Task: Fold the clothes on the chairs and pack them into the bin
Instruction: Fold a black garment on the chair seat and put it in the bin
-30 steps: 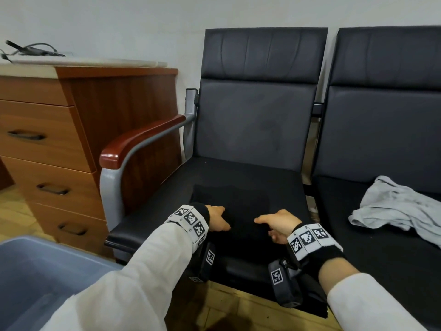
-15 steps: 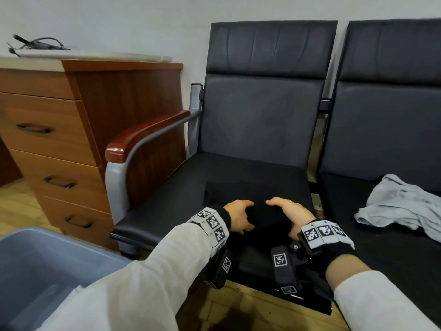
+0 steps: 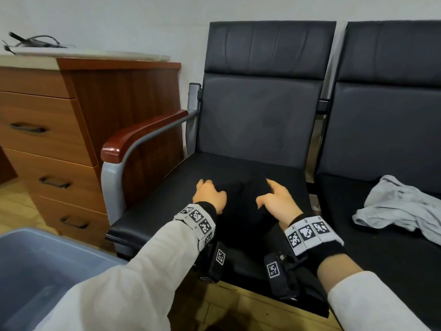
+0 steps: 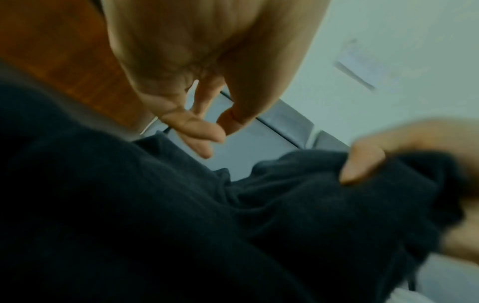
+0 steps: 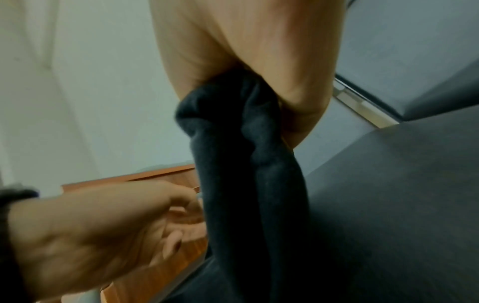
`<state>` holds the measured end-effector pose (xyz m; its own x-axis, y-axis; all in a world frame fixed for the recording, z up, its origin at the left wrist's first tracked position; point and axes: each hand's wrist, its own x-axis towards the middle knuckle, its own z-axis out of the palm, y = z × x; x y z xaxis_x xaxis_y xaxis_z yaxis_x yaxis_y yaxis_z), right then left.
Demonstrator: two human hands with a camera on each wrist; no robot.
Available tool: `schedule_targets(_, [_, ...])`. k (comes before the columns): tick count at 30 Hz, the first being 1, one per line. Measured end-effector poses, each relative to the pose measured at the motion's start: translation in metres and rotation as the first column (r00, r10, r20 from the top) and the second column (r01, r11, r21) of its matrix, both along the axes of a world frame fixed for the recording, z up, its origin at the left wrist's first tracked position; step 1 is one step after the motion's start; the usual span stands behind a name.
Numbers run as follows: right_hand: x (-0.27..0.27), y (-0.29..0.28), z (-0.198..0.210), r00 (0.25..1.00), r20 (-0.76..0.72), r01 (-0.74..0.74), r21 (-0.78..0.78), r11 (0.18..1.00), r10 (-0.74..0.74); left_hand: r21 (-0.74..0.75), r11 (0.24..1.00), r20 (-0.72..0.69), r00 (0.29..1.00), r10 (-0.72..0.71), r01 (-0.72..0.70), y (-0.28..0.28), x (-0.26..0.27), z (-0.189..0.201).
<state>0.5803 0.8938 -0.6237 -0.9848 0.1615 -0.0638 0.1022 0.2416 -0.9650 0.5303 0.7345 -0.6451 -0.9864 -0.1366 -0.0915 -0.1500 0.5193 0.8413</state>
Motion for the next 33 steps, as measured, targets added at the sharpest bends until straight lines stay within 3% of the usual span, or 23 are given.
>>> schedule_targets(2, [-0.002, -0.009, 0.001, 1.000, -0.015, -0.011, 0.086, 0.996, 0.012, 0.037, 0.999, -0.035, 0.999, -0.035, 0.036, 0.006, 0.009, 0.004])
schedule_targets(5, [0.000, -0.021, 0.002, 0.996, -0.064, -0.049, 0.192, 0.980, 0.062, 0.389, 0.917, 0.184, 0.968, -0.173, 0.090, 0.020, 0.021, -0.004])
schedule_targets(8, [0.003, -0.033, 0.000, 0.970, -0.005, -0.235, 0.252, 0.939, 0.244, 0.491, 0.862, 0.262, 0.922, -0.287, 0.128, 0.012, 0.019, -0.008])
schedule_targets(10, [0.004, -0.036, 0.001, 0.945, 0.018, -0.325, 0.195, 0.925, 0.328, 0.529, 0.847, 0.277, 0.932, -0.232, 0.053, -0.002, 0.007, -0.006])
schedule_targets(12, [0.003, -0.032, 0.004, 0.961, -0.018, -0.273, 0.122, 0.954, 0.277, 0.532, 0.842, 0.300, 0.950, -0.088, -0.090, -0.018, -0.027, -0.024])
schedule_targets(15, [0.003, -0.020, 0.003, 0.977, -0.014, -0.207, 0.152, 0.966, 0.212, 0.383, 0.907, 0.327, 0.944, 0.043, -0.174, -0.031, -0.063, -0.056])
schedule_targets(18, [0.002, -0.018, -0.007, 0.976, 0.063, -0.215, 0.214, 0.953, 0.206, 0.035, 0.999, 0.246, 0.969, 0.017, -0.027, -0.030, -0.023, -0.017])
schedule_targets(20, [0.002, -0.020, -0.013, 0.970, 0.117, -0.235, 0.227, 0.945, 0.213, -0.196, 0.979, 0.247, 0.969, -0.004, 0.054, -0.031, -0.006, -0.002])
schedule_targets(23, [0.003, -0.024, -0.016, 0.954, 0.182, -0.277, 0.241, 0.930, 0.237, -0.383, 0.919, 0.275, 0.961, 0.020, 0.090, -0.036, -0.001, 0.002])
schedule_targets(29, [-0.001, -0.027, -0.021, 0.941, 0.227, -0.303, 0.237, 0.923, 0.251, -0.291, 0.953, 0.299, 0.954, 0.012, 0.080, -0.037, -0.005, -0.004])
schedule_targets(33, [-0.007, -0.022, -0.030, 0.969, 0.217, -0.111, -0.040, 0.993, 0.117, -0.323, 0.944, 0.279, 0.960, 0.024, 0.070, -0.027, 0.003, -0.008])
